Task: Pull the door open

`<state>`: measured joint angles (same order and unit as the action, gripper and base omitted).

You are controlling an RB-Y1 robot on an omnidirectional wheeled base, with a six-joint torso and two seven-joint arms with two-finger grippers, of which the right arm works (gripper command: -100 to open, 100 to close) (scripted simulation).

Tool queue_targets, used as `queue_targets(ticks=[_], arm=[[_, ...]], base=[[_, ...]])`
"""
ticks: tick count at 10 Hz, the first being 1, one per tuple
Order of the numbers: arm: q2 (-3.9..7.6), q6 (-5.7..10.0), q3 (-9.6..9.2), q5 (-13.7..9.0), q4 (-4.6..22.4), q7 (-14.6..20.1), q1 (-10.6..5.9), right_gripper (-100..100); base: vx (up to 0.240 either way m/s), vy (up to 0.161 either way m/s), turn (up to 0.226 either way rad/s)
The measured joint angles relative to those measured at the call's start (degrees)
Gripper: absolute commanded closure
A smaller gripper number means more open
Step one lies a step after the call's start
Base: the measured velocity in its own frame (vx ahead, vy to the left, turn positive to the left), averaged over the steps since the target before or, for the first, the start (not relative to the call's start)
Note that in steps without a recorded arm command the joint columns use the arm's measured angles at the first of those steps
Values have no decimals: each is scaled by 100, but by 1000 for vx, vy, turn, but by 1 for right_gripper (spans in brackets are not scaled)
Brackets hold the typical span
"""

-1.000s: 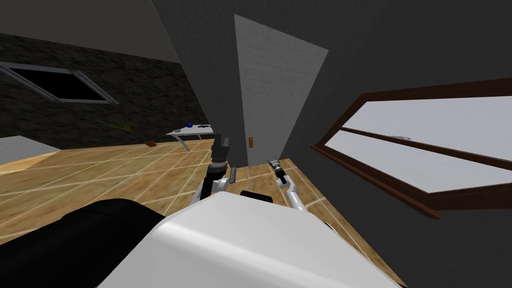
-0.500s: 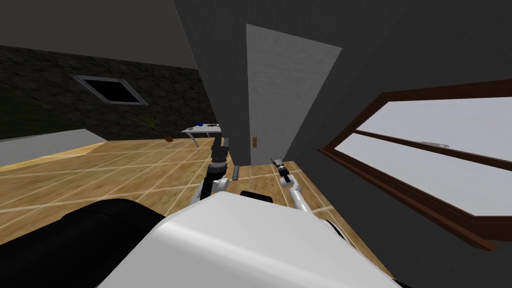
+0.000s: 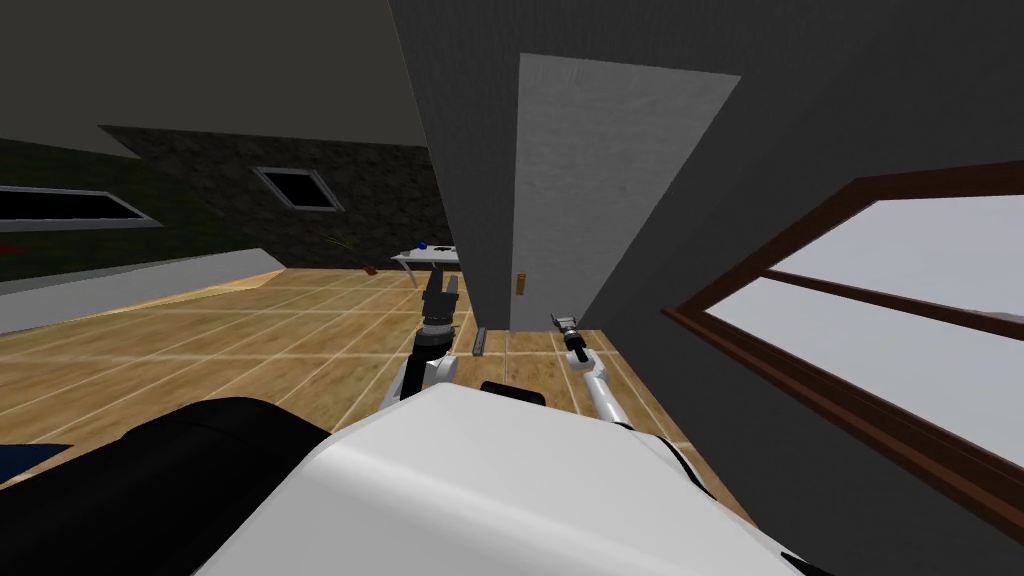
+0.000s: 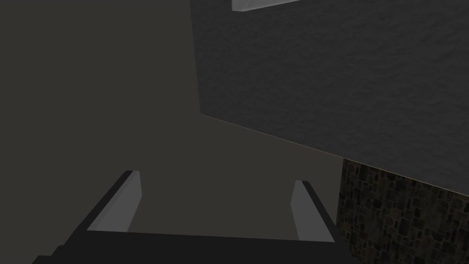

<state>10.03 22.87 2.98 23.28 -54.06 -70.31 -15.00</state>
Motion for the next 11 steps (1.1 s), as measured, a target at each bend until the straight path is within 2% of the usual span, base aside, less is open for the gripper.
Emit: queue_targets(ticks=[1, 3, 4, 6, 7, 8, 11], arm=[[27, -24, 82, -63, -13, -42, -11, -100], [6, 40, 320, -183, 239, -216, -173, -100], [28, 2, 392, -251, 150, -252, -130, -100], [42, 22, 542, -342, 297, -333, -238, -100], [39, 42, 668, -413, 429, -410, -340, -100], [32, 39, 769, -482, 436, -474, -344, -100], [-21, 115, 1095, -666, 713, -698, -521, -100]], base=[[16, 15, 144], [25, 23, 267], [31, 12, 46], [27, 19, 211], [53, 23, 231], [62, 25, 150], [77, 22, 219]])
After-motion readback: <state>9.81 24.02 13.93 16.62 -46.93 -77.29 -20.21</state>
